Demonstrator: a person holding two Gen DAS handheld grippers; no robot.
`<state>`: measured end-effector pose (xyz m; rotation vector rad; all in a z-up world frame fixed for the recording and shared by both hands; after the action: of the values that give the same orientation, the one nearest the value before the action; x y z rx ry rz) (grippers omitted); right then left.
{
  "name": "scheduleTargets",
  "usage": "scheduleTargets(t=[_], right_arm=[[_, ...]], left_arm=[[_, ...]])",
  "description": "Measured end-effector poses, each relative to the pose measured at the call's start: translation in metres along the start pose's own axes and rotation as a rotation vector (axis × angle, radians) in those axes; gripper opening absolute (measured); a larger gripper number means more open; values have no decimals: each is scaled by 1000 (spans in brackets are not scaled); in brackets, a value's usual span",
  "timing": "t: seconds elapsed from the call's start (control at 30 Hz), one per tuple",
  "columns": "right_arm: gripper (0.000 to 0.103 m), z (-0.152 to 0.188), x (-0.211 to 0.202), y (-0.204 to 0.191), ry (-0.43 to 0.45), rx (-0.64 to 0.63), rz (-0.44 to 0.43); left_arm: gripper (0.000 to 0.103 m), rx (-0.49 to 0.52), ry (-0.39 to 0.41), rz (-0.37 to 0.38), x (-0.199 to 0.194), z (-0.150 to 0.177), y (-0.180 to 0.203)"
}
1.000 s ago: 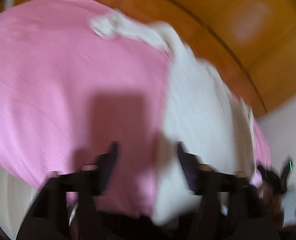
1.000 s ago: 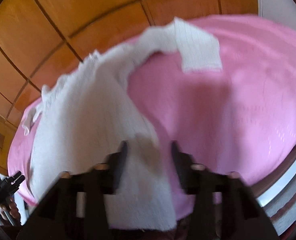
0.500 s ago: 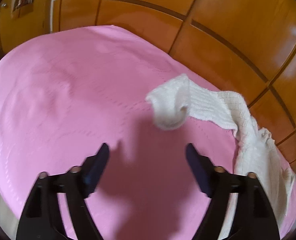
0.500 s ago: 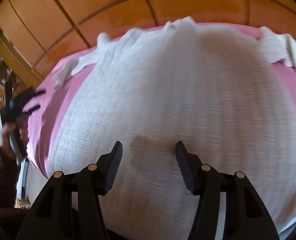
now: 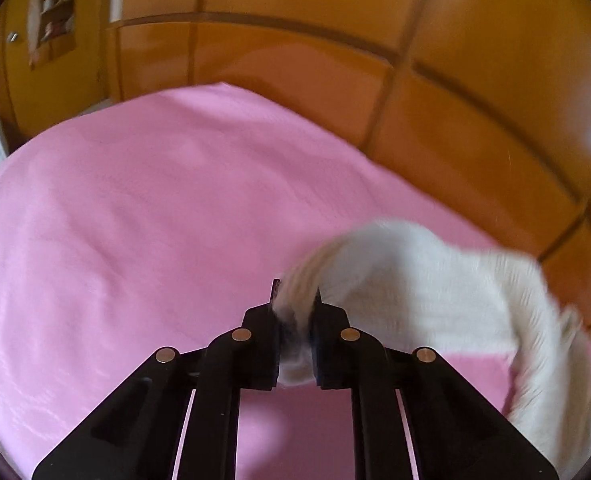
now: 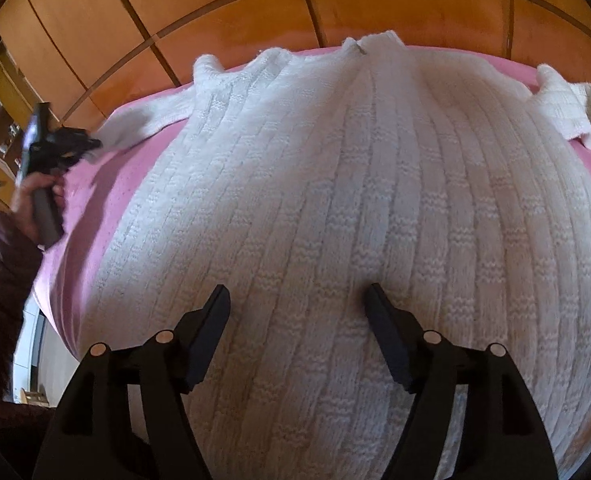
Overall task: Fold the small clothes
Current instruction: 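Lay the sweater flat on the bedspread and open both grippers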
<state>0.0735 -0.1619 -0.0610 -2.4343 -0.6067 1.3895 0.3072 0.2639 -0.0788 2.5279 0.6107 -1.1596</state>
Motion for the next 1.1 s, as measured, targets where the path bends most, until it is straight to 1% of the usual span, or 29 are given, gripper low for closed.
scheduleTargets(t=[0.07,0.17,0.2,0.27,0.3,0.33,0.4,0.47,0.5,0.53,0.57,0.6,0.63,0.67,0.7,0.77,0.8,0.87,0.9,0.97,1.0,1.03,1.07,1.1], right_arm=[[72,-2,1,1,2,-8,4],[74,-4,4,1,4,-12,10],[74,-4,4,1,4,-14,11],[75,-4,5,1,5,-19,17],[76,-4,4,1,5,-20,18],[76,-4,4,2,5,-22,19],[76,-4,4,2,6,-20,25],[76,-5,3,4,7,-17,27],[76,-5,2,4,7,-14,27],[74,-5,0,4,8,-14,28],[73,-5,-3,4,8,-13,29],[69,-5,-10,8,14,-1,29],[68,-7,-17,14,26,19,34],[68,-9,-31,27,56,52,56],[69,-11,-42,35,82,77,81],[69,-12,-67,59,131,126,136],[69,-11,-86,77,161,158,179],[70,-5,-114,107,203,203,259],[70,4,-129,126,210,238,297],[73,20,-142,148,188,295,322],[72,36,-141,159,147,326,315],[71,47,-137,163,99,334,303],[69,61,-130,167,36,333,290],[65,66,-130,168,36,337,277]], left_arm=[[10,-53,16,-38,-11,-21,-41],[10,-110,25,-118,-18,-40,-94],[10,-127,19,-151,-18,-45,-115],[8,-147,-7,-208,-14,-48,-143],[8,-154,-19,-238,-10,-48,-153],[8,-150,-31,-248,-6,-48,-157],[8,-146,-95,-238,8,-37,-159],[9,-184,-113,-266,9,-28,-164],[12,-199,-111,-265,6,-24,-164],[23,-210,-112,-251,0,-18,-161],[44,-215,-114,-231,-5,-14,-157],[54,-217,-111,-204,-11,-11,-149],[66,-210,-90,-155,-22,-3,-139],[66,-190,-72,-101,-34,5,-126],[66,-148,-73,-34,-46,18,-110],[66,-67,-94,68,-63,43,-84],[66,-26,-108,124,-72,59,-70],[66,66,-148,254,-96,103,-36],[66,91,-156,282,-103,116,-27],[66,162,-164,358,-126,151,2],[66,180,-167,380,-131,159,10],[66,216,-164,413,-143,173,27],[66,243,-153,429,-151,181,40],[66,273,-133,442,-160,188,51]])
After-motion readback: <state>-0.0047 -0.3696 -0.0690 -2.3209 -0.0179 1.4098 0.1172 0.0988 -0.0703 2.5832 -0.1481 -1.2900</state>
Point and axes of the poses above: each gripper's, at about its wrist camera, not at the fingertips, and x roughly the way its jaws point, y to its right, z to its underside, the point moved 8 cm from there along x, roughly the way its jaws point, and after that the axes turned 10 degrees about -z, right-handed, at the moved point
